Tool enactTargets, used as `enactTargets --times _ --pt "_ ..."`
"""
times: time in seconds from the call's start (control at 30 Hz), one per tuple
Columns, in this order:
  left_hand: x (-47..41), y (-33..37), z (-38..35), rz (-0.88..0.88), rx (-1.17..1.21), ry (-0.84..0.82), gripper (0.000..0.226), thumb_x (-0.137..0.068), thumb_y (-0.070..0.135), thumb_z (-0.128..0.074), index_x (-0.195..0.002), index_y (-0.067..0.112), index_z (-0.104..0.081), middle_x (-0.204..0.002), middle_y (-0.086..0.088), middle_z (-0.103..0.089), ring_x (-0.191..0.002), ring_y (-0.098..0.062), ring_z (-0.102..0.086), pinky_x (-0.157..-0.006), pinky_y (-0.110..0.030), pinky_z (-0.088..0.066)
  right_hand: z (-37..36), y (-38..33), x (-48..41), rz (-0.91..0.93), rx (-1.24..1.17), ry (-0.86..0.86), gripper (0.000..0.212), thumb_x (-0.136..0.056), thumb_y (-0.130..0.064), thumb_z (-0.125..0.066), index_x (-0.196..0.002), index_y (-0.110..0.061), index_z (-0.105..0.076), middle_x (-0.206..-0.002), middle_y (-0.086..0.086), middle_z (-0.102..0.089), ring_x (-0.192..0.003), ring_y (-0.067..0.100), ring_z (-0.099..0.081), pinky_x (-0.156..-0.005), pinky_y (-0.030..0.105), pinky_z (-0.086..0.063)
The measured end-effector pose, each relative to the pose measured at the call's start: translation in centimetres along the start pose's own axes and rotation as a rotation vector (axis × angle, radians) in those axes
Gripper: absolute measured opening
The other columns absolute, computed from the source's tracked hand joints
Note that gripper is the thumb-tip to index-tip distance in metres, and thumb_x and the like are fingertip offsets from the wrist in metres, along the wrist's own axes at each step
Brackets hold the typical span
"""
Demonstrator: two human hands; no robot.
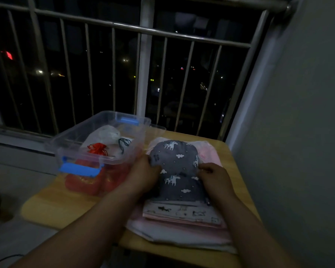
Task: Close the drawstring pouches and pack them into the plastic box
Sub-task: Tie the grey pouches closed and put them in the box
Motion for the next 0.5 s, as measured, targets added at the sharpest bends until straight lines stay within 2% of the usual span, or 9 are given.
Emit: enactTargets --times 0.03,0.13,0.2,0.27,0.3,0.33,0.4,0.43,0.5 --pt "-0.1 0.0 0.0 -0.005 -0.007 0.016 0.005 -0.098 0.011 -0.061 -0.097 0.016 -0.06 -0.088 -0.001 -0.065 -0.09 -0.021 -0.063 -0.084 -0.032 -0.051 0.0 0.1 -0.1 0.017 0.003 0.005 0.016 -0.091 -0.014 -0.068 -0.097 -0.025 -0.077 -0.101 -0.01 -0.073 -0.098 0.016 -0.067 -0.091 0.04 -0.056" --pt "-0.8 -0.4 -0.4 -0.034 0.038 0.072 0.024 -0.097 0.012 -0.061 -0.121 0.012 -0.06 -0.112 -0.006 -0.07 -0.106 -0.026 -0.066 -0.096 -0.041 -0.054 0.1 0.2 -0.3 0.029 -0.036 -0.008 0.01 -0.09 -0.015 -0.073 -0.091 -0.024 -0.078 -0.095 -0.009 -0.075 -0.093 0.013 -0.069 -0.087 0.038 -0.058" --pt "-0.6 0.1 -0.3 -0.077 0.054 0.109 0.026 -0.1 0.011 -0.059 -0.125 0.012 -0.056 -0.116 0.001 -0.065 -0.107 -0.021 -0.062 -0.09 -0.031 -0.049 0.0 0.3 -0.4 -0.004 -0.068 -0.044 0.006 -0.091 -0.018 -0.074 -0.089 -0.019 -0.079 -0.091 -0.003 -0.077 -0.09 0.019 -0.072 -0.084 0.04 -0.06" --pt "-0.5 0.4 -0.3 -0.088 0.091 0.125 0.027 -0.101 0.009 -0.058 -0.126 0.017 -0.051 -0.11 0.005 -0.056 -0.1 -0.013 -0.055 -0.079 -0.018 -0.041 -0.3 0.7 -0.5 -0.048 -0.075 -0.113 0.012 -0.093 -0.016 -0.073 -0.087 -0.009 -0.08 -0.085 0.008 -0.078 -0.083 0.03 -0.075 -0.08 0.049 -0.063" --pt "-0.4 0.5 -0.4 -0.078 0.115 0.121 0.024 -0.101 0.009 -0.058 -0.122 0.018 -0.05 -0.108 0.004 -0.056 -0.099 -0.013 -0.055 -0.077 -0.017 -0.043 -0.4 0.7 -0.4 -0.059 -0.086 -0.14 0.014 -0.093 -0.013 -0.071 -0.086 -0.004 -0.079 -0.082 0.012 -0.078 -0.079 0.032 -0.075 -0.077 0.053 -0.063" --pt "-0.5 0.4 -0.5 -0.049 0.153 0.113 0.022 -0.1 0.01 -0.059 -0.122 0.011 -0.054 -0.108 0.003 -0.061 -0.099 -0.016 -0.06 -0.08 -0.02 -0.047 -0.2 0.4 -0.3 -0.063 -0.122 -0.156 0.014 -0.093 -0.008 -0.069 -0.086 -0.001 -0.078 -0.081 0.015 -0.078 -0.075 0.032 -0.075 -0.073 0.052 -0.063" --pt "-0.6 0.1 -0.7 0.046 0.266 0.089 0.021 -0.096 0.009 -0.062 -0.116 0.004 -0.062 -0.101 -0.013 -0.072 -0.095 -0.031 -0.071 -0.088 -0.043 -0.059 0.7 -0.6 0.1 -0.083 -0.269 -0.184 0.013 -0.093 -0.003 -0.065 -0.092 0.002 -0.077 -0.087 0.018 -0.078 -0.074 0.029 -0.075 -0.066 0.041 -0.063" --pt "-0.4 0.2 -0.7 0.089 0.338 0.072 0.018 -0.093 0.007 -0.062 -0.11 0.002 -0.066 -0.094 -0.02 -0.074 -0.089 -0.037 -0.073 -0.087 -0.053 -0.061 1.2 -1.1 0.2 -0.117 -0.368 -0.229 0.016 -0.094 -0.005 -0.064 -0.1 0.001 -0.076 -0.094 0.02 -0.078 -0.078 0.03 -0.076 -0.068 0.038 -0.062" --pt "0.2 0.5 -0.8 0.167 0.47 0.018 0.015 -0.092 0.002 -0.062 -0.105 0.0 -0.068 -0.086 -0.023 -0.076 -0.08 -0.04 -0.075 -0.081 -0.058 -0.062 2.2 -1.7 0.9 -0.219 -0.565 -0.389 0.025 -0.099 -0.014 -0.058 -0.117 -0.003 -0.072 -0.107 0.021 -0.077 -0.089 0.033 -0.076 -0.076 0.039 -0.062"
Point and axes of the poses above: each hand's wrist, its own x-axis away from the middle knuckle, its own z-axis out of the back of the hand, y = z × x, the point moved 4 cm from there along -x, towards the middle knuckle
